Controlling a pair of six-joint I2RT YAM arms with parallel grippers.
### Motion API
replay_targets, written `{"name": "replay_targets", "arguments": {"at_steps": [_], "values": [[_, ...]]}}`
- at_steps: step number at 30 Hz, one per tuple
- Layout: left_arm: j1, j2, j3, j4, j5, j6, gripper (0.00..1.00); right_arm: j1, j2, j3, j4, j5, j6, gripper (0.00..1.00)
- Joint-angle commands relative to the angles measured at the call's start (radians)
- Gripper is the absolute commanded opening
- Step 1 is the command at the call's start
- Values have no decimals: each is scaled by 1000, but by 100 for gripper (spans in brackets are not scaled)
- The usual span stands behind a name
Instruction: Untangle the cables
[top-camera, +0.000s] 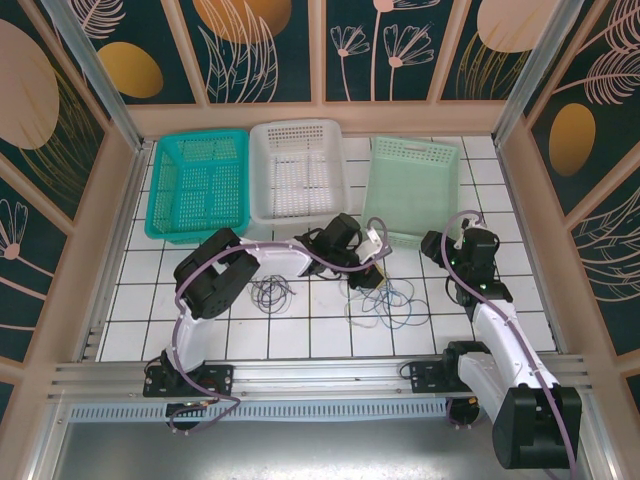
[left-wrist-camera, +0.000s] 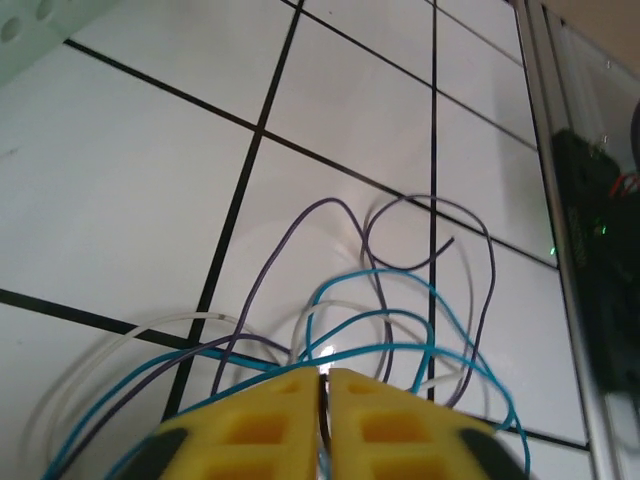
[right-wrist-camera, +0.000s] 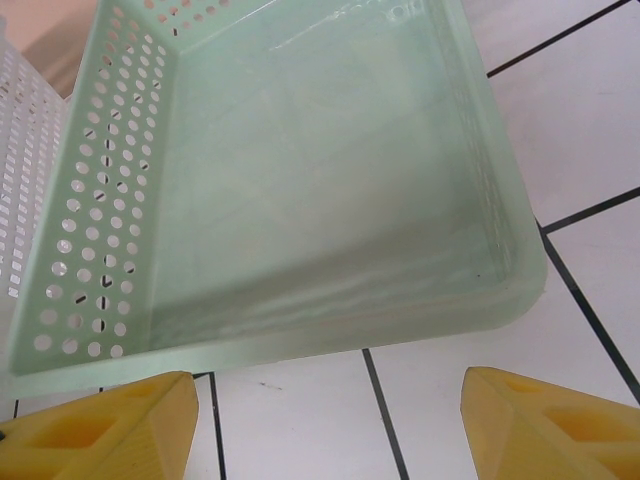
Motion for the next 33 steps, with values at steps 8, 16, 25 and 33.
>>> {"name": "replay_targets", "arguments": {"at_steps": [8,16,25,33], "values": [[-2,-94,-47,143,-70,-98,0,19,0,-6,14,-14,-6,72],[-3,-209,-79,164,-176,-129,0,116,-17,-8,33,-18,-9,72],[17,-363,-146,201,-277,-162,0,188,-51,4,-2,-34,-31,72],[35,-484,-172,243,-342,-184,0,187,-148,-13,13,-140,-58,74]]}}
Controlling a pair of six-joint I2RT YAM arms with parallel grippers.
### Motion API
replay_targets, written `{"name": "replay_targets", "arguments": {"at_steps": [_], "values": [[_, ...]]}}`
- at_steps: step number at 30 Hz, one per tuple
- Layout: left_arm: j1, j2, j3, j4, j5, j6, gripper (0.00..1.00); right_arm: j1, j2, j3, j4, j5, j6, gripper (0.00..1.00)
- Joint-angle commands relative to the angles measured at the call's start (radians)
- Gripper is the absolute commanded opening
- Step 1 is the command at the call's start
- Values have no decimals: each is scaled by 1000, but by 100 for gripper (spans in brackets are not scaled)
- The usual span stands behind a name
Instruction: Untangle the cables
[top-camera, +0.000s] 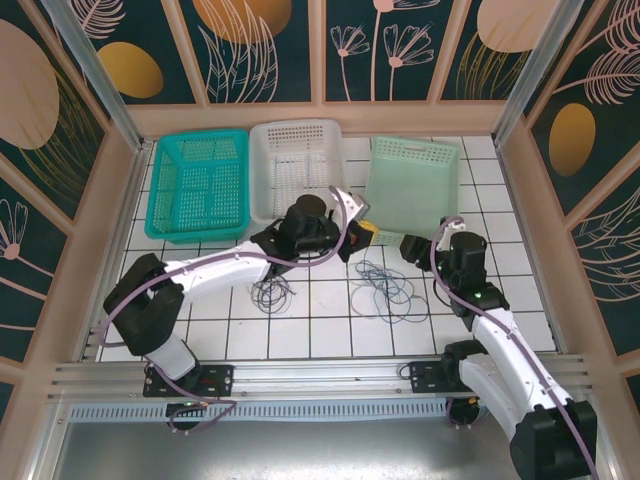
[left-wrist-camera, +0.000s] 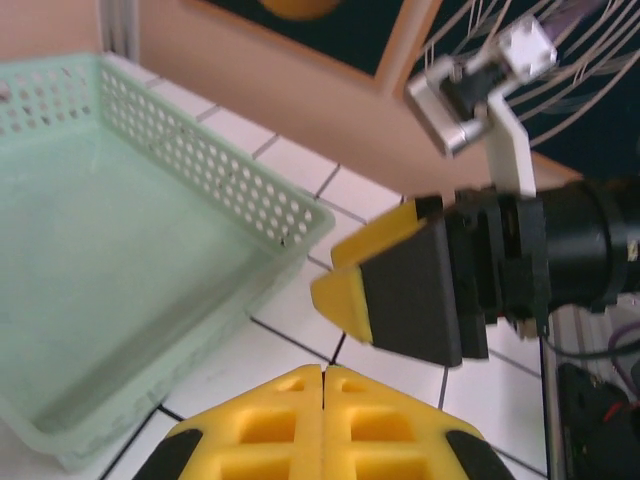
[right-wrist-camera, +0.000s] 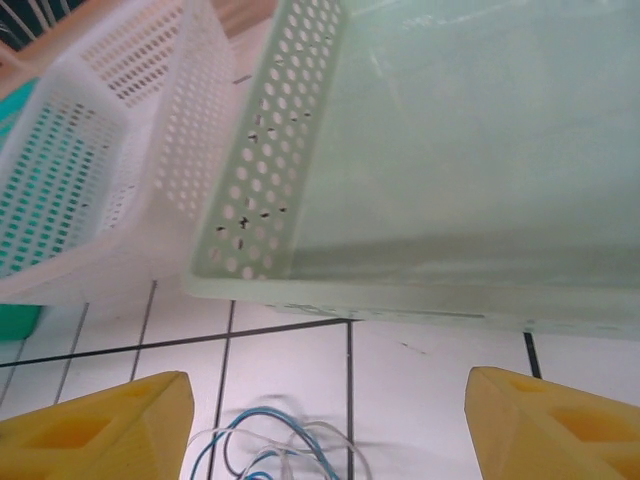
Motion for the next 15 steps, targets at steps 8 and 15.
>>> {"name": "replay_targets", "arguments": {"at_steps": [8,15], "values": [[23,-76,-6,78,-45,-73,0,81,-122,-45,45,-112,-77,74],[35,-88,11,108,-16,-131,0,275,-107,-74,167,-25,-91,75]]}}
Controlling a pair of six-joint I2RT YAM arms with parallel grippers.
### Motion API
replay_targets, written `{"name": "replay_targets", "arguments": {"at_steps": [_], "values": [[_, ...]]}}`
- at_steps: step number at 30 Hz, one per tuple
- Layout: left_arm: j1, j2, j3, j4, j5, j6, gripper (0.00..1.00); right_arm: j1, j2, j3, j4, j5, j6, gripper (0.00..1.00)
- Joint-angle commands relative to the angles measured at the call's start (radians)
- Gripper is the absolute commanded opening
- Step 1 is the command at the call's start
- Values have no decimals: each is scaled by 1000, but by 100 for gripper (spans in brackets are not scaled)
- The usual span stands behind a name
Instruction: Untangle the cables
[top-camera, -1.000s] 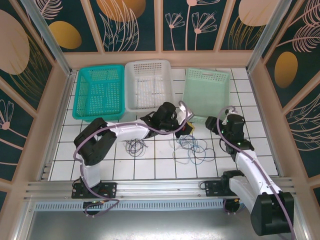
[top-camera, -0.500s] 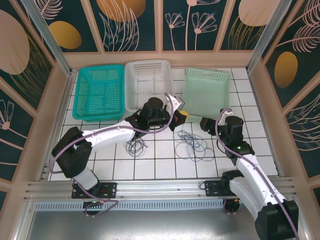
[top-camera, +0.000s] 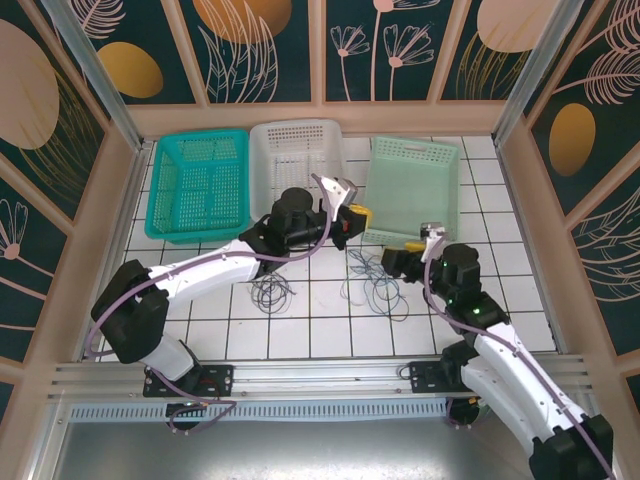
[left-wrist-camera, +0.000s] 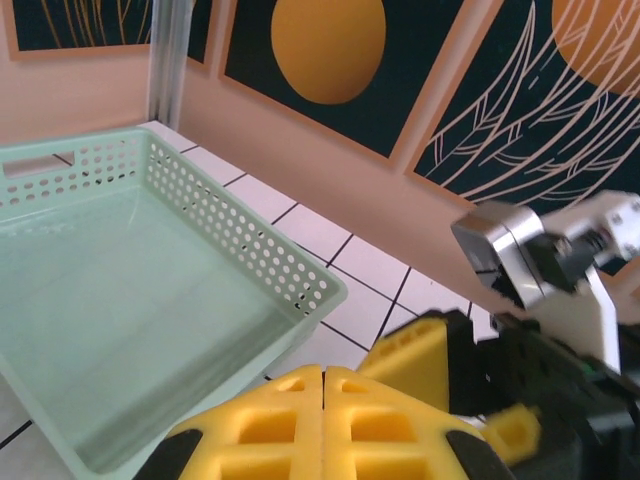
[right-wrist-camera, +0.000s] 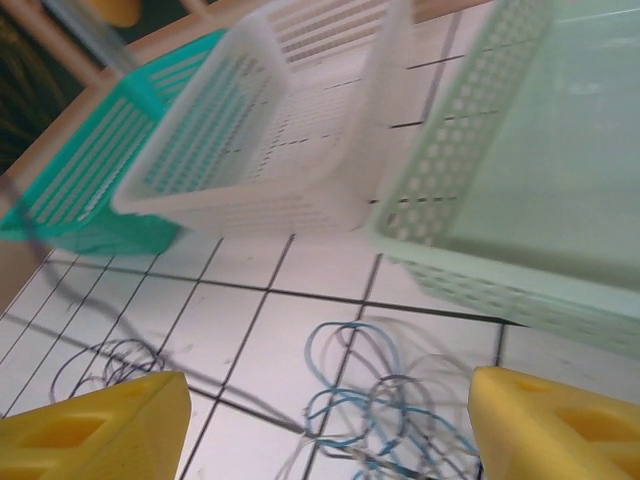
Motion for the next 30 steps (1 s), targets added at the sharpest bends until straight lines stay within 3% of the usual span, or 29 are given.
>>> {"name": "replay_targets", "arguments": {"at_steps": [1,7,18,30], "values": [[4,-39,19,58,18,-45,0,100,30,-20,112,73,-34,75],[5,-76,39,68,30,-75,0,261,163,-18,235,234,-78,76],[5,-102,39,146,109,-154,0,304,369,10,457,382,-75,70],[5,-158,62,214,86,-178,0,333,527,48,530,318,-49,62]]}}
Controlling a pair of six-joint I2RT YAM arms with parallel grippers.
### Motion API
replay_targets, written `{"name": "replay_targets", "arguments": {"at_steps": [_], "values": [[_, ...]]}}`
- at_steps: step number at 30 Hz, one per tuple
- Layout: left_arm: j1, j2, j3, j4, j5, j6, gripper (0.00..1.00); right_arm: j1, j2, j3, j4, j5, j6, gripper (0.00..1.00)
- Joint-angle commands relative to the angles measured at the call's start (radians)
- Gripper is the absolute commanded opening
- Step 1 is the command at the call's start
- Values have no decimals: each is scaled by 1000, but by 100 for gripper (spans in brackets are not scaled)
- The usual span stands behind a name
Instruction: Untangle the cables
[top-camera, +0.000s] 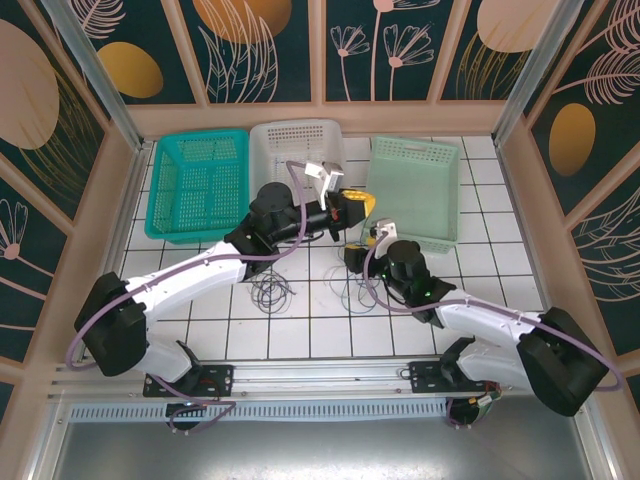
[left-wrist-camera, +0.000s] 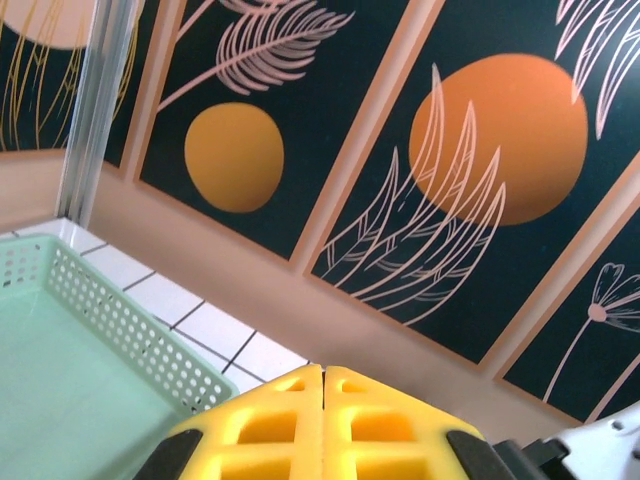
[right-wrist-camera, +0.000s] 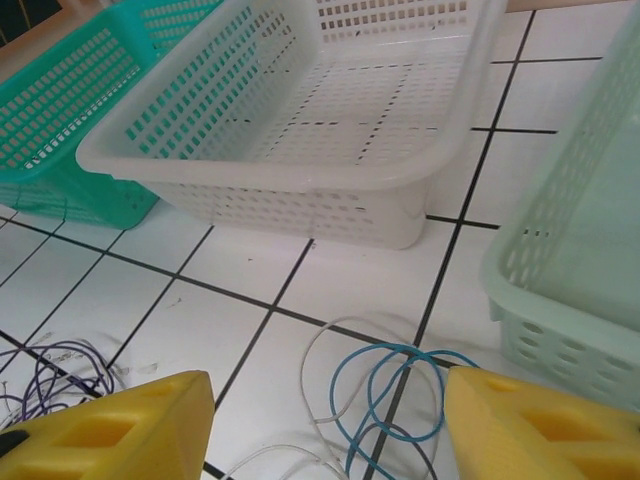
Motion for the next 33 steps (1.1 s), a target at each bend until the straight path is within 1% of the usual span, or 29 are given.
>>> {"name": "replay_targets", "arguments": {"at_steps": [1,4,6,8,9,11,13,14,17,21,25,26,27,28,29,30,32,33], "values": [[4,-60,58,63,-25,0,0,19,8,16,56,-7,16,62],[7,-80,92,84,-32,9,0,22,8,9,49,3,19,60],[9,-87,117,97,-31,8,0,22,8,12,38,19,23,56],[14,-90,145,89,-28,13,0,22,0,16,28,24,22,50],[18,-94,153,83,-29,15,0,22,-5,19,25,24,24,46],[24,-101,161,74,-32,16,0,22,-22,30,4,25,25,31],[30,-106,156,64,-41,10,0,22,-42,61,-37,20,26,18],[33,-109,147,60,-47,5,0,22,-53,79,-57,8,21,15],[43,-110,115,63,-63,-16,0,22,-76,143,-131,-20,7,8],[54,-118,79,61,-81,-33,0,22,-96,220,-229,-28,-8,1],[61,-134,63,64,-90,-31,0,22,-108,266,-278,-34,-22,0],[62,-137,64,58,-97,-26,7,22,-112,272,-284,-33,-22,0],[61,-141,63,44,-113,-17,22,22,-112,282,-289,-39,-22,0],[61,-145,60,30,-131,-7,30,22,-113,292,-294,-47,-23,0],[62,-150,56,19,-148,2,40,22,-114,300,-299,-54,-23,0],[62,-155,46,9,-169,9,54,22,-115,312,-303,-61,-24,0],[61,-169,28,-4,-187,27,61,22,-120,330,-310,-66,-25,0],[61,-177,16,-15,-203,34,69,21,-123,342,-317,-65,-27,0]]}}
